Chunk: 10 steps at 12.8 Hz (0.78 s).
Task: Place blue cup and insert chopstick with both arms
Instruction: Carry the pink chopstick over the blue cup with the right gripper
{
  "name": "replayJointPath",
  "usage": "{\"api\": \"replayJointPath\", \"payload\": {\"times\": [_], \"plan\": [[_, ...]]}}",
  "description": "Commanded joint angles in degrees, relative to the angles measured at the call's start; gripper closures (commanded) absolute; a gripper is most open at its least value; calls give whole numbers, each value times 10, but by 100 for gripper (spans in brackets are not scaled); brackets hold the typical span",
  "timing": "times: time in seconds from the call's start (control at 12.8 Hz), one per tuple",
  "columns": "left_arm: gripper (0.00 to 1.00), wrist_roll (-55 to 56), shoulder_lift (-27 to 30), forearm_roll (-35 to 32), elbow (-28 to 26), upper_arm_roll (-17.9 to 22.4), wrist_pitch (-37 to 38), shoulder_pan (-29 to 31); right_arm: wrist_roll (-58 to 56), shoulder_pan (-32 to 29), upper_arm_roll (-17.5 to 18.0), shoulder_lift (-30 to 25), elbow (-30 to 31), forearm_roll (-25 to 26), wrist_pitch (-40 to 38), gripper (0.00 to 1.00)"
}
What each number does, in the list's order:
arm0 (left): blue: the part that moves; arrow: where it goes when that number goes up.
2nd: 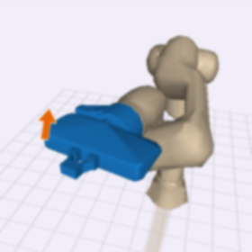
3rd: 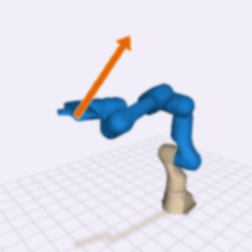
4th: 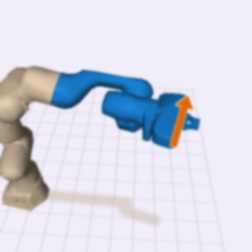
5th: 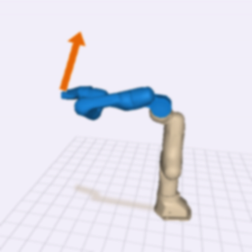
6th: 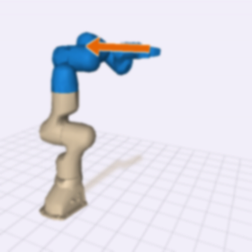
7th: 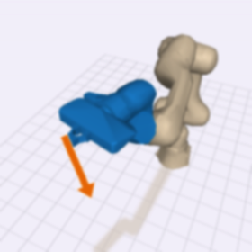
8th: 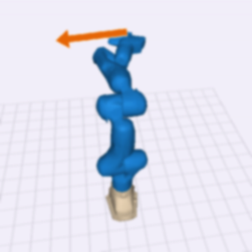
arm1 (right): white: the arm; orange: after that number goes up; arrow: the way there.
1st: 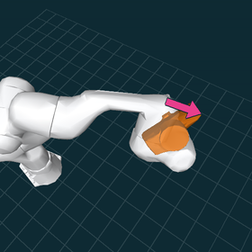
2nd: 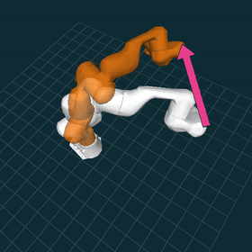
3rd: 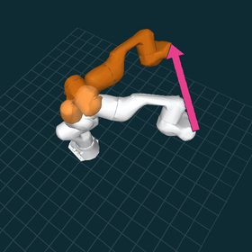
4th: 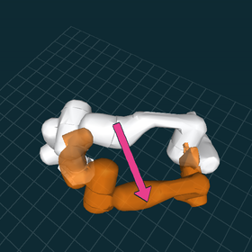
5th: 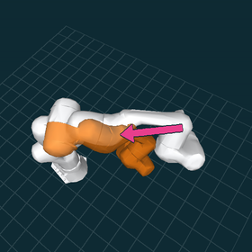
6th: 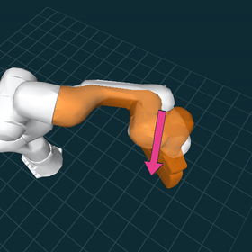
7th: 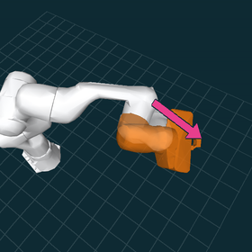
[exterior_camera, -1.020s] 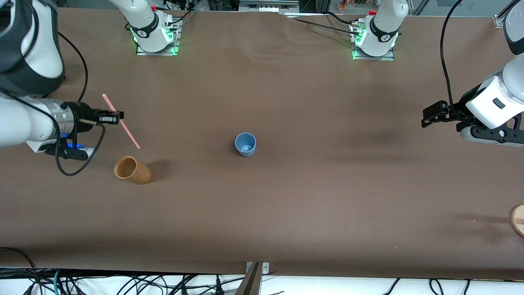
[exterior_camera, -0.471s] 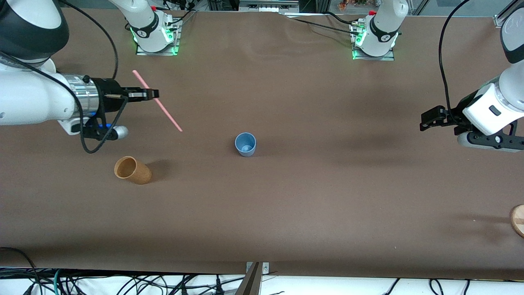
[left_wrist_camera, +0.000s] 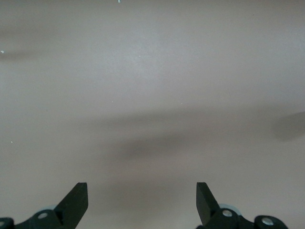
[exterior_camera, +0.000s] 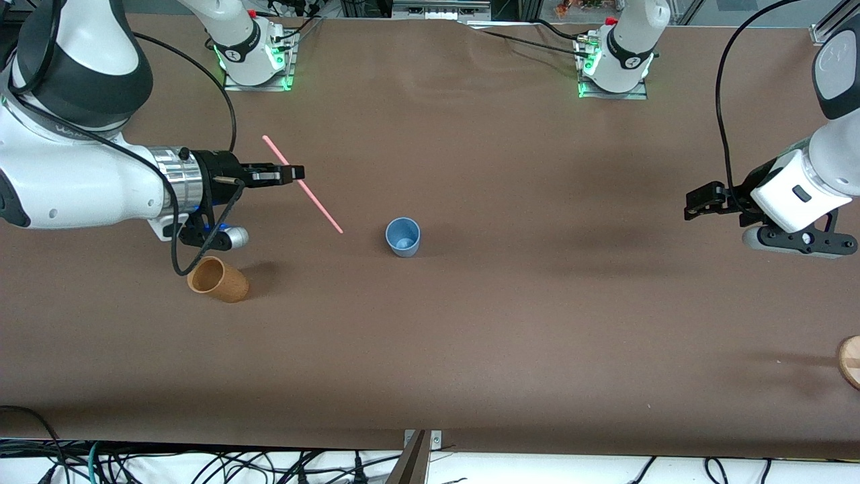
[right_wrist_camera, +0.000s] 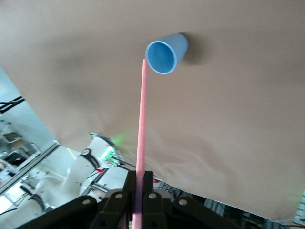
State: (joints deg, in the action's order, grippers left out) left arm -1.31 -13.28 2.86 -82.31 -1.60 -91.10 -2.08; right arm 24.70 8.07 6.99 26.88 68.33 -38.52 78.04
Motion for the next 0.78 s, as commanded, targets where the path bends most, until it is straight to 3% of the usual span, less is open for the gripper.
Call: {"api": "replayJointPath", "payload": {"times": [0.0, 0.31, 0.55, 0.71], "plan": [[0, -9, -7, 11, 20, -1, 4, 3, 22, -1, 2, 9, -2, -72, 19, 100], [0, -9, -9, 9, 26, -1, 4, 3, 21, 24, 3, 50, 7, -148, 74, 100], [0, -9, -9, 9, 27, -1, 4, 3, 21, 41, 1, 57, 26, -98, 77, 100], [0, -8, -9, 9, 27, -2, 4, 3, 21, 41, 1, 58, 83, -89, 47, 100]]}}
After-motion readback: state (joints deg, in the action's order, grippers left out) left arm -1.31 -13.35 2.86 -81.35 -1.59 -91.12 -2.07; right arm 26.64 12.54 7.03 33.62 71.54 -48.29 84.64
